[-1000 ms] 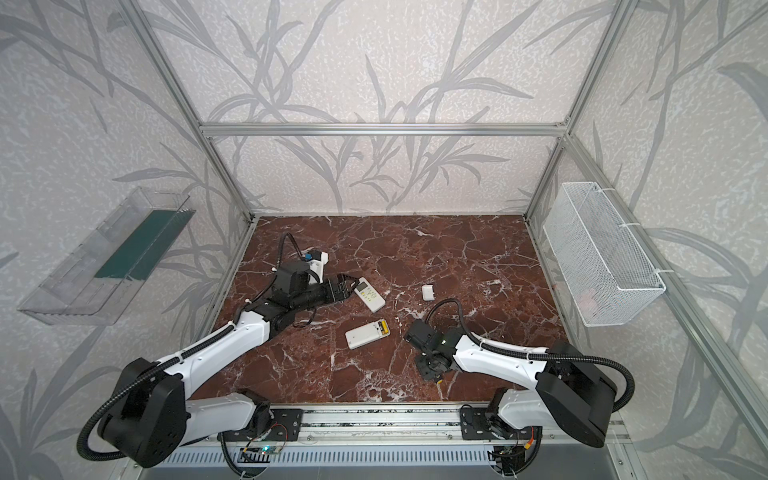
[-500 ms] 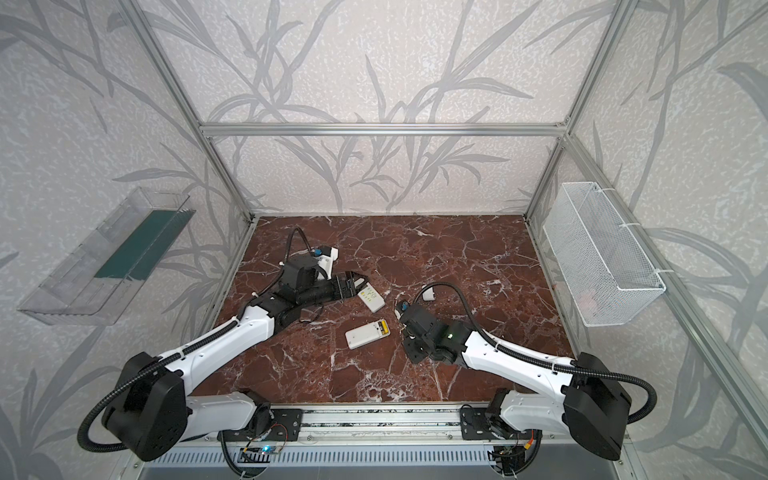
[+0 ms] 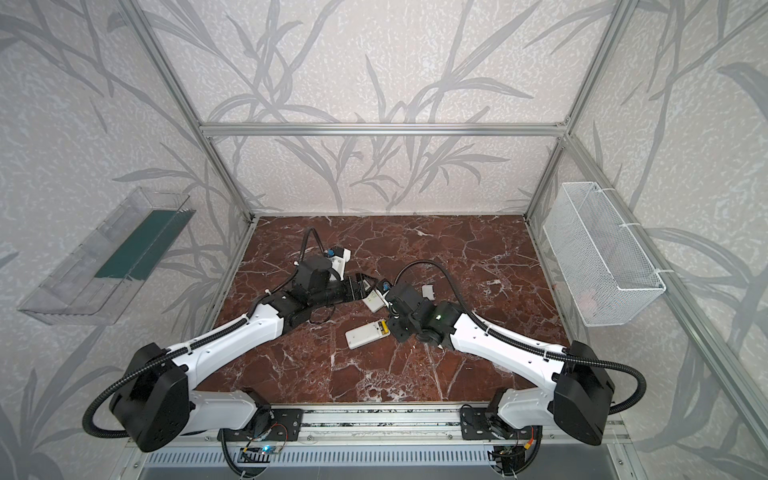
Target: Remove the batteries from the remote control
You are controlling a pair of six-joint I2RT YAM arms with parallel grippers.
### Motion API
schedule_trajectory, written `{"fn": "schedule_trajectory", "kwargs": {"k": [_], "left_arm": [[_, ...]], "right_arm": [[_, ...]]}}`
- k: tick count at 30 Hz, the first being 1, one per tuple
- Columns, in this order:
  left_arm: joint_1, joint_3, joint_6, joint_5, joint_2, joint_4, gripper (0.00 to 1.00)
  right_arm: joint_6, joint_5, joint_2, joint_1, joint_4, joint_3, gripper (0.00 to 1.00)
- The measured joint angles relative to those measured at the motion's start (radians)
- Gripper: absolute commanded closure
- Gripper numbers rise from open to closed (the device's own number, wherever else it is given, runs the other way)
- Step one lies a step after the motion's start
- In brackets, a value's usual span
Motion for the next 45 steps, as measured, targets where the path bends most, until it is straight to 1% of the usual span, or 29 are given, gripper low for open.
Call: {"fn": "schedule_trajectory", "kwargs": {"k": [1, 4, 8, 10, 13, 16, 21, 24, 25, 27, 29, 36, 38, 39, 41, 45], "left_arm": [[-0.005, 0.000, -0.006, -0.013, -0.002, 0.002, 0.35], [-0.016, -0.002, -0.029, -0.040, -0.004, 0.027, 0.39], [-0.017, -0.003, -0.059, -0.061, -0.004, 0.078, 0.51], [-0.017, -0.003, -0.072, -0.070, -0.003, 0.100, 0.60], [-0.017, -0.004, -0.089, -0.077, 0.000, 0.131, 0.69], [-0.017, -0.013, -0.105, -0.083, 0.006, 0.157, 0.75], [-0.017, -0.030, -0.125, -0.083, 0.013, 0.186, 0.76], [-0.017, -0.037, -0.135, -0.082, 0.015, 0.205, 0.80], [-0.017, -0.041, -0.139, -0.082, 0.015, 0.215, 0.82], [-0.017, -0.051, -0.150, -0.082, 0.015, 0.239, 0.93], [-0.017, -0.056, -0.202, -0.068, 0.015, 0.291, 1.00], [-0.024, -0.066, -0.214, -0.077, 0.013, 0.329, 1.00], [-0.021, -0.074, -0.222, -0.085, 0.010, 0.340, 1.00], [-0.019, -0.079, -0.229, -0.090, 0.008, 0.346, 1.00], [-0.013, -0.092, -0.242, -0.094, 0.004, 0.360, 1.00], [-0.004, -0.103, -0.261, -0.097, -0.004, 0.367, 1.00]], "right_arm": [[0.000, 0.003, 0.005, 0.000, -0.002, 0.005, 1.00], [0.000, 0.015, 0.011, 0.000, -0.005, 0.013, 1.00], [0.000, 0.017, 0.012, 0.000, -0.005, 0.013, 1.00], [0.000, 0.017, 0.012, 0.000, -0.005, 0.013, 1.00], [0.002, 0.017, 0.012, 0.000, -0.002, 0.013, 1.00], [0.005, 0.017, 0.012, 0.000, 0.010, 0.013, 1.00], [0.005, 0.017, 0.012, 0.000, 0.019, 0.014, 1.00], [0.005, 0.019, 0.012, 0.000, 0.027, 0.020, 1.00], [0.005, 0.020, 0.012, 0.000, 0.031, 0.024, 1.00], [0.005, 0.020, 0.012, 0.000, 0.039, 0.029, 1.00], [0.020, 0.021, 0.018, 0.000, 0.041, 0.029, 1.00], [0.022, 0.031, 0.024, -0.002, 0.056, 0.029, 1.00], [0.021, 0.024, 0.024, -0.005, 0.061, 0.029, 0.96], [0.021, 0.017, 0.023, -0.010, 0.064, 0.028, 0.89], [0.021, -0.007, 0.016, -0.024, 0.091, 0.011, 0.72], [0.023, -0.097, -0.035, -0.074, 0.168, -0.051, 0.61]]}}
